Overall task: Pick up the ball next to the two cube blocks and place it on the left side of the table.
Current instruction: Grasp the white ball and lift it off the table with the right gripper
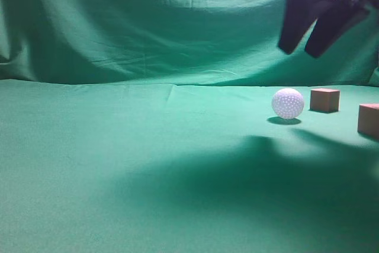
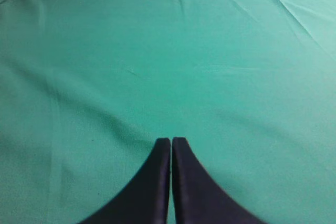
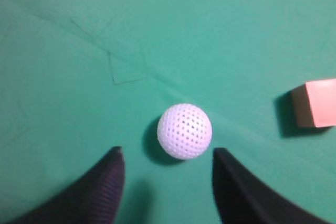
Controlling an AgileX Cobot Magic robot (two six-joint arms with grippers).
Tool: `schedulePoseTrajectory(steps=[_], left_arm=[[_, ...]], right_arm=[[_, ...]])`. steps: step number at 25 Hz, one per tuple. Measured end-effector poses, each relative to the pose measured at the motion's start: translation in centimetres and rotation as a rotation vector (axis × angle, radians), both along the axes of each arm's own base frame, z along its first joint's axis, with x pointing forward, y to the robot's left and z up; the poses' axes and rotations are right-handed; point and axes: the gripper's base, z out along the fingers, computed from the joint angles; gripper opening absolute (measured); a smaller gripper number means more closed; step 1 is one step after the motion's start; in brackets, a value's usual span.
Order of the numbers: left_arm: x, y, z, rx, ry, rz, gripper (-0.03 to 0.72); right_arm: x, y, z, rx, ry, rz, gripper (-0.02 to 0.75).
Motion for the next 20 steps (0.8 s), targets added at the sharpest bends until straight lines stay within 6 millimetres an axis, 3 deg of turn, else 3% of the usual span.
schedulePoseTrajectory(steps=[2,4,9,13,18,20], left_arm=[[0.0,0.0,0.0,0.0,0.0,0.0,0.0],[0.0,0.0,0.0,0.0,0.0,0.0,0.0],[0.0,0.0,0.0,0.0,0.0,0.0,0.0],[0.0,0.0,0.0,0.0,0.0,0.0,0.0],[0.0,0.0,0.0,0.0,0.0,0.0,0.0],[0.0,0.0,0.0,0.0,0.0,0.0,0.0]], right_arm=[[0.9,0.4,-1.0,0.001,0.006,0.007,0.554],[1.7,0.6,-2.0,-0.009,0.005,0.01,0.645],[2.8,0.8,-4.9,-0.032,0.023,-0.003,0.645],[3.2,0.9,-6.5,-0.046,0.043,-0.011,0.496],[3.4,0.9,-6.9,-0.052,0.023,-0.008,0.324],[3.5,0.9,-6.8,-0.051,0.019,-0.006,0.333]])
